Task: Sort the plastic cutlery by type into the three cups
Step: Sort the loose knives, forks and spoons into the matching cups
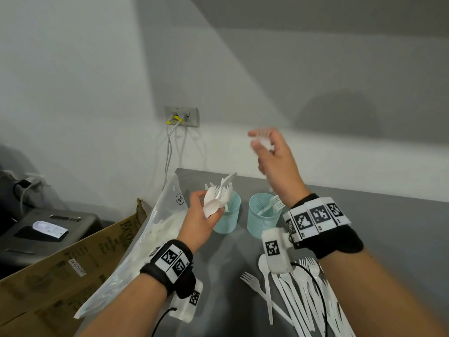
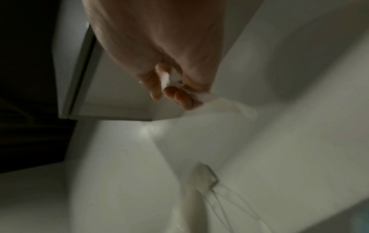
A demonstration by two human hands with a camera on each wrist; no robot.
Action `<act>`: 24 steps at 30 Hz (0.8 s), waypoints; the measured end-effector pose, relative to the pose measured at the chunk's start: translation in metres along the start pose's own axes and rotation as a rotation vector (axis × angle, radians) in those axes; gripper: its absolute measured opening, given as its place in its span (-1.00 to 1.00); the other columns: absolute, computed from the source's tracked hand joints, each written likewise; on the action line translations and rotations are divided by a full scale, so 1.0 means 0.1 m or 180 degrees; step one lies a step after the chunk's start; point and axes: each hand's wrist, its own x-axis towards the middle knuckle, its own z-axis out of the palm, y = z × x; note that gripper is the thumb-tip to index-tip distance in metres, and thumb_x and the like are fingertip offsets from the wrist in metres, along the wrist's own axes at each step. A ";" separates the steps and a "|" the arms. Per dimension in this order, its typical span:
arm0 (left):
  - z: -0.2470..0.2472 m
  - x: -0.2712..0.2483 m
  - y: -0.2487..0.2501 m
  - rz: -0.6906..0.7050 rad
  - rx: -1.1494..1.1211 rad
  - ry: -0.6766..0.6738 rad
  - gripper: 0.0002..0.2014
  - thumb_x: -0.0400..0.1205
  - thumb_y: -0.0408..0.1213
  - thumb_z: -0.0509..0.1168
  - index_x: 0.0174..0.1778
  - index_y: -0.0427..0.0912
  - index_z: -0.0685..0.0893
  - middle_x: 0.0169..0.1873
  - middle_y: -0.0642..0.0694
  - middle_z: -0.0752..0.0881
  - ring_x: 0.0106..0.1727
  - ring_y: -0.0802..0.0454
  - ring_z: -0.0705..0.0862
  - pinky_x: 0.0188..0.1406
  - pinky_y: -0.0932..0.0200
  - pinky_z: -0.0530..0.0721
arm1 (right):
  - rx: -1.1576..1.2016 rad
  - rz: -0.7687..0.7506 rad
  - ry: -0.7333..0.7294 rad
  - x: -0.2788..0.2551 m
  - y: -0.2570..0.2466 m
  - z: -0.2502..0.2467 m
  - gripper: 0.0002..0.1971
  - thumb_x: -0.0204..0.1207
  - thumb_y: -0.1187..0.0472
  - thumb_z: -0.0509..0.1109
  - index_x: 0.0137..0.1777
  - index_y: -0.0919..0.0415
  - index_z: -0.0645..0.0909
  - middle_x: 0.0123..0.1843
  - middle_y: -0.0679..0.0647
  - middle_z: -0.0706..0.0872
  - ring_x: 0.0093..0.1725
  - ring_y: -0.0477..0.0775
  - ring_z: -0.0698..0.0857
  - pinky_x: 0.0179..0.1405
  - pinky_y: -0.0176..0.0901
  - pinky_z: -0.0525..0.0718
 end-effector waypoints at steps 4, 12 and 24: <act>0.07 0.03 0.06 -0.0260 -0.0362 -0.0151 -0.58 0.57 -0.18 0.42 0.23 -0.16 0.37 -0.15 0.06 0.56 -0.25 0.13 0.57 -0.25 0.25 0.53 | -0.0264 0.1017 -0.0551 -0.25 0.23 0.07 -0.67 0.49 0.34 0.33 0.20 0.02 0.66 0.10 -0.08 0.65 -0.09 -0.22 0.60 -0.30 -0.55 0.51; 0.05 0.03 0.26 -0.0346 -0.1292 -0.0732 -0.83 0.69 -0.18 0.25 -0.11 -0.21 0.55 -0.43 -0.02 0.51 -0.60 0.17 0.33 -0.63 0.32 0.31 | 0.0273 0.1636 -0.0759 -0.37 0.30 0.11 -0.45 0.50 0.30 0.43 0.48 0.12 0.39 0.09 0.06 0.72 -0.65 -0.40 0.54 -0.70 -0.56 0.41; 0.17 0.06 0.44 -0.0495 -0.1473 -0.1117 -0.65 0.69 0.02 0.18 0.14 -0.22 0.57 -0.44 -0.04 0.59 -0.57 0.15 0.29 -0.59 0.31 0.27 | 0.0051 0.1592 -0.1016 -0.34 0.24 0.07 -0.71 0.48 -0.10 0.44 -0.14 0.13 0.63 -0.55 -0.19 0.49 -0.67 -0.22 0.39 -0.69 -0.43 0.27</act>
